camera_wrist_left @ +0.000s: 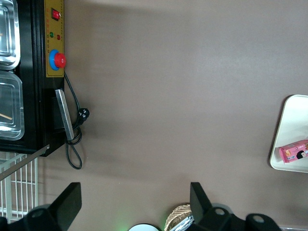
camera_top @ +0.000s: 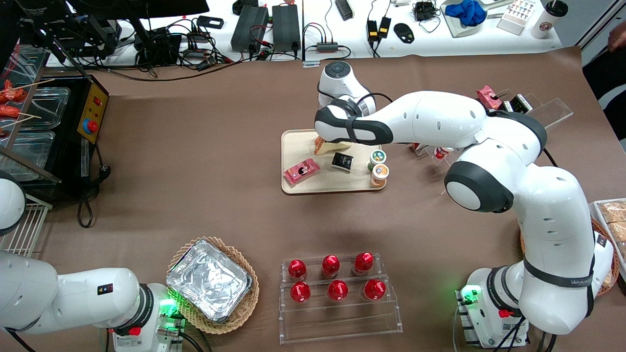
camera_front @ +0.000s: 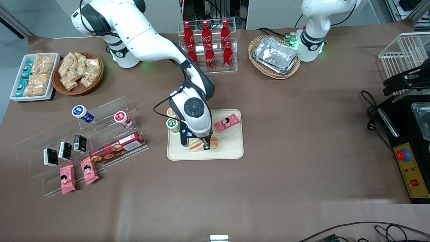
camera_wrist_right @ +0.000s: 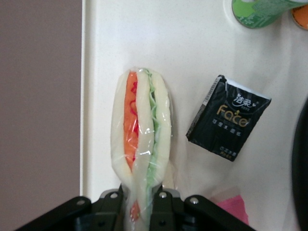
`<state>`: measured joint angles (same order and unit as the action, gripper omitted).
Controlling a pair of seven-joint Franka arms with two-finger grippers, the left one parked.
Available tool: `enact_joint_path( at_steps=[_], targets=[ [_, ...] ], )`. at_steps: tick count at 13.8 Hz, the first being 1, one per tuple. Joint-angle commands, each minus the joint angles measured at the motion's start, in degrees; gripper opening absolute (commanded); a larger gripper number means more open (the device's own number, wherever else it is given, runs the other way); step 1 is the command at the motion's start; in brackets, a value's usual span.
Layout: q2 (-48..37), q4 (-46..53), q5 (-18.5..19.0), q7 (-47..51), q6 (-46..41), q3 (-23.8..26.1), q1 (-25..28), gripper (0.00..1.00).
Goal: Place sandwich on tray
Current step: 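Lower the sandwich onto the tray and open the right gripper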
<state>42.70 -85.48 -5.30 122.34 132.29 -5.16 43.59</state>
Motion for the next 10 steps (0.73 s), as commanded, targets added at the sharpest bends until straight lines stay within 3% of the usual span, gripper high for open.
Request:
enact_joint_path(
  at_steps=[1, 2, 3, 10],
  targets=[
    [1.51, 1.55, 0.46, 1.23, 0.34, -0.55, 0.09, 0.65],
    [1.51, 1.55, 0.81, 1.23, 0.34, -0.55, 0.09, 0.96],
    [1.51, 1.55, 0.99, 1.23, 0.34, -0.64, 0.09, 1.0],
    [-5.51, 1.63, 1.43, 0.62, -5.1, -3.35, -0.61, 1.0]
  ],
)
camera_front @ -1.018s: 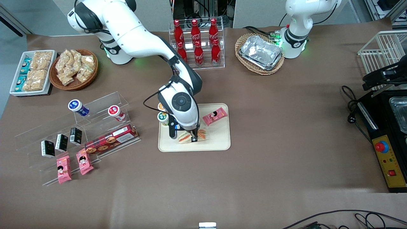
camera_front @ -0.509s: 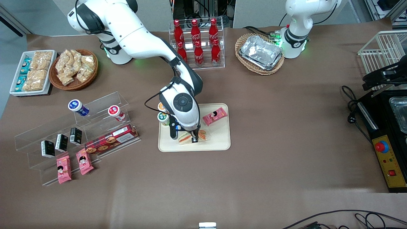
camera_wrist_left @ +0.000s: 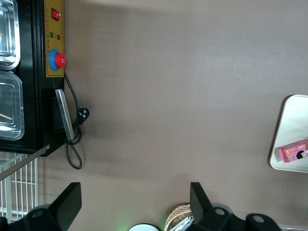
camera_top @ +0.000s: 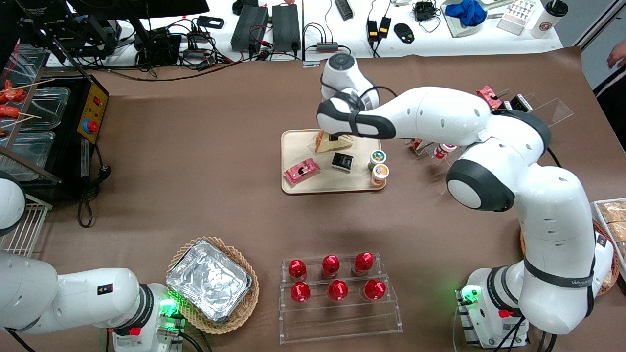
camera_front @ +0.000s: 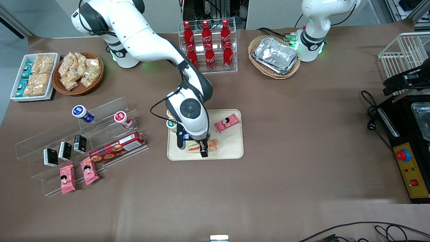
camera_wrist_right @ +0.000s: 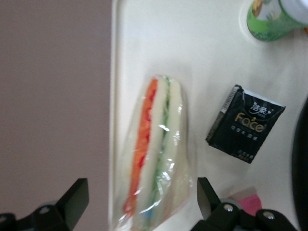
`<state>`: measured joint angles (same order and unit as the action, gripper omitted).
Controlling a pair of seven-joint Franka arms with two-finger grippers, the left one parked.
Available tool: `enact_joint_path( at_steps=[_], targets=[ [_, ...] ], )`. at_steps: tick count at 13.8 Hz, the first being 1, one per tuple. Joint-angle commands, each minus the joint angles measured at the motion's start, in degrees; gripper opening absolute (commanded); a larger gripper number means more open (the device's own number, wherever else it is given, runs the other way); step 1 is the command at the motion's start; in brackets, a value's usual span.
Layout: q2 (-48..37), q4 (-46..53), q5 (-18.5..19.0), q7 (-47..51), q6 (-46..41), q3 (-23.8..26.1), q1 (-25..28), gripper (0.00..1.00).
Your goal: Place sandwich on tray
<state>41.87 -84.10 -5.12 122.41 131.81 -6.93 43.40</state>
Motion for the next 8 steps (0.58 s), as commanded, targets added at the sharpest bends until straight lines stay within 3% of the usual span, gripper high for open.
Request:
enact_joint_path(
  at_steps=[1, 5, 8],
  targets=[
    [-6.34, 0.25, 1.6, 0.29, -5.93, -2.55, -0.42, 1.0],
    [-12.58, 0.17, 1.34, -7.51, -12.07, -3.35, -4.27, 1.0],
    [-16.45, 0.17, 1.43, -20.23, -18.93, -3.35, -7.52, 1.0]
  ],
)
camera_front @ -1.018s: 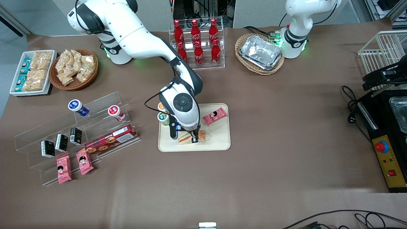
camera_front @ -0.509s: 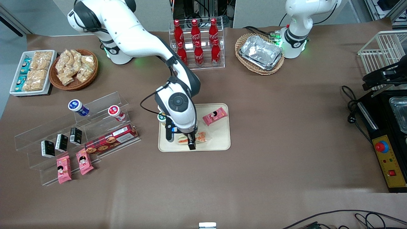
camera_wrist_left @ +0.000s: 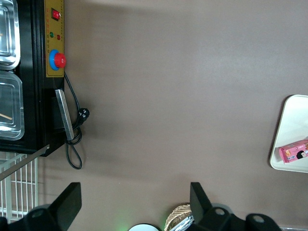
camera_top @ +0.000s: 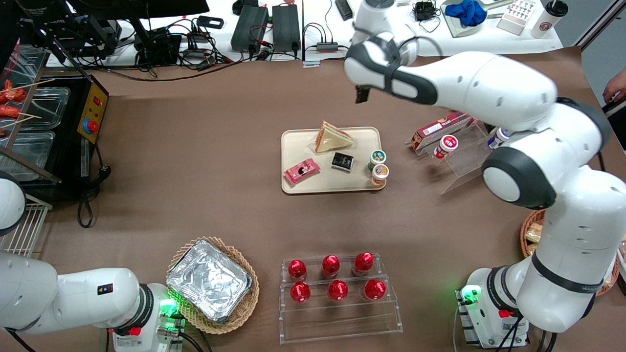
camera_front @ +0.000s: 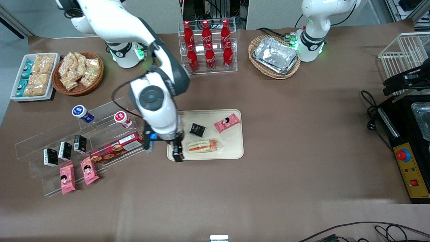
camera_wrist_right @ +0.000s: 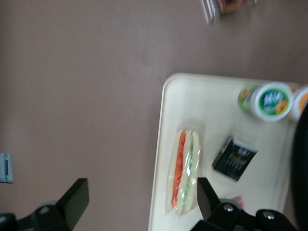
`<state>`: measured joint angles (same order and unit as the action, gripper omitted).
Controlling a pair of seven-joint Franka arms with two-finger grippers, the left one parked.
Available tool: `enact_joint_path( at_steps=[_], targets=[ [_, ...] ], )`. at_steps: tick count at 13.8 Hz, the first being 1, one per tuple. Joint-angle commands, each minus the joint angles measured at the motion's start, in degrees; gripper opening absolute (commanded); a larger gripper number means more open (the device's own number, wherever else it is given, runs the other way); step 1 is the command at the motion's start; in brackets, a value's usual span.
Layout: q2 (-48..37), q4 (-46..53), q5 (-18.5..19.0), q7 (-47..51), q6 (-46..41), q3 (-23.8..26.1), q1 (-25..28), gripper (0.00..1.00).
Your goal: Place sandwich on tray
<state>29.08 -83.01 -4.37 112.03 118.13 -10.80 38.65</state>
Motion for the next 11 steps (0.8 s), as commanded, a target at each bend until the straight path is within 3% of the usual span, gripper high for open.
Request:
enact_joint_path(
  at_steps=[1, 6, 11],
  targets=[
    [-4.72, -0.93, 0.68, -14.43, -7.28, 0.42, -4.27, 1.0],
    [-11.57, -2.24, 0.77, -38.16, -18.53, 0.42, -11.84, 1.0],
    [-18.87, -7.08, 0.95, -60.31, -21.18, 0.42, -19.3, 1.0]
  ],
)
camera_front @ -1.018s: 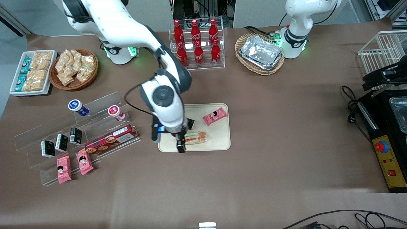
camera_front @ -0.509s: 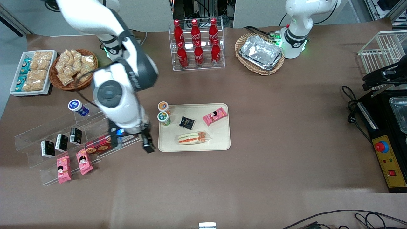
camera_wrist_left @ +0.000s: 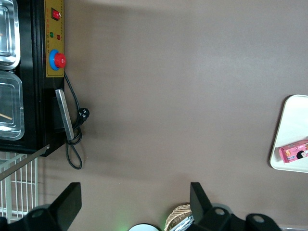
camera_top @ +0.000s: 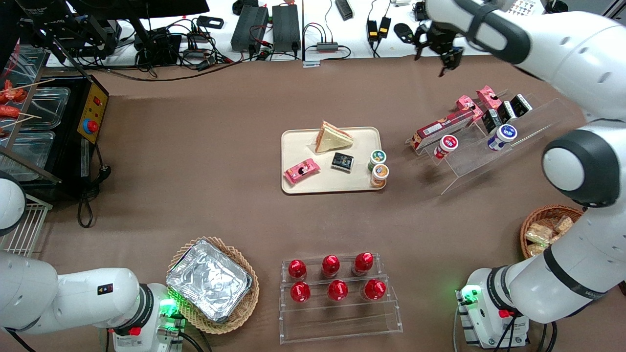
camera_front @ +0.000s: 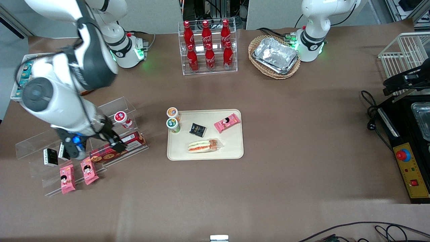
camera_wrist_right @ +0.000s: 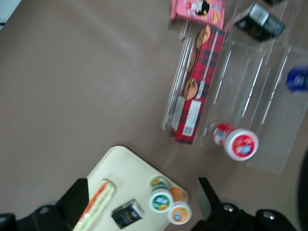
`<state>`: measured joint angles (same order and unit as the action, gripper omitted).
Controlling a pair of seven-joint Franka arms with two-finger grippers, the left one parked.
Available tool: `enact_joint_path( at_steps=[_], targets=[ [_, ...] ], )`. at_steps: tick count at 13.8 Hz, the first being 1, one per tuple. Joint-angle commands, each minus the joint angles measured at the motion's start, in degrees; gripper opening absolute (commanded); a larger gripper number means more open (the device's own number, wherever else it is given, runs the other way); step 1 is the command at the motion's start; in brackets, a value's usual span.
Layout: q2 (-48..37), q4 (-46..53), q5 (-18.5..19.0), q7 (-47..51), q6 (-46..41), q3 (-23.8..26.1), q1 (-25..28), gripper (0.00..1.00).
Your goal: Place sandwich on tray
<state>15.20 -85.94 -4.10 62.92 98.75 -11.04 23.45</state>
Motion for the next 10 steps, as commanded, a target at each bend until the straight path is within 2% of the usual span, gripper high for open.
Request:
enact_joint_path(
  at_steps=[1, 4, 8, 10],
  targets=[
    [-5.96, -4.32, 0.67, -15.67, -3.02, 0.76, -5.86, 1.0],
    [-9.13, -6.35, 0.76, -25.36, -3.56, 0.94, -8.5, 1.0],
    [-13.61, -9.33, 2.95, -45.99, -3.56, 1.11, -13.25, 1.0],
    [-15.81, -10.39, 4.44, -49.9, -3.91, 1.2, -14.83, 1.0]
  ],
)
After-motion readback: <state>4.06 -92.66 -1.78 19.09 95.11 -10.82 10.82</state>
